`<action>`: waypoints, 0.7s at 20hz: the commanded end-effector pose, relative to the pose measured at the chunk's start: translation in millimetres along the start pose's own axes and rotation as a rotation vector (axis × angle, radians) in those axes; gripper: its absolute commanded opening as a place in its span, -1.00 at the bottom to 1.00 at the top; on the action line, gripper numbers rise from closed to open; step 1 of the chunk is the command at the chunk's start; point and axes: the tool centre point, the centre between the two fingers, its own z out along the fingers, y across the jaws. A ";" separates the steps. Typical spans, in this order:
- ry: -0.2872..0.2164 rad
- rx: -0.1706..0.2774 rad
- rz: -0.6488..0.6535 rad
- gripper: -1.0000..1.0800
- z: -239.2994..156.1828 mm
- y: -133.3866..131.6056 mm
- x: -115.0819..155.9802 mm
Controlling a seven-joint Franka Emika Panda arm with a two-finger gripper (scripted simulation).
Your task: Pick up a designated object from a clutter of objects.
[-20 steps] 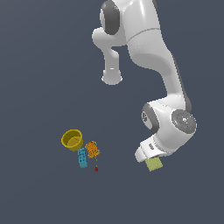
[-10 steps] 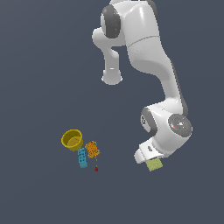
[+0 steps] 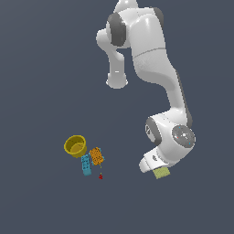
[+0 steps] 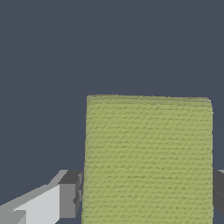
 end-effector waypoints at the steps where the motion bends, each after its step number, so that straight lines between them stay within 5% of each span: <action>1: 0.001 0.000 0.000 -1.00 0.1 -0.2 0.7; 14: 0.000 0.000 0.000 -1.00 -4.1 1.1 -0.3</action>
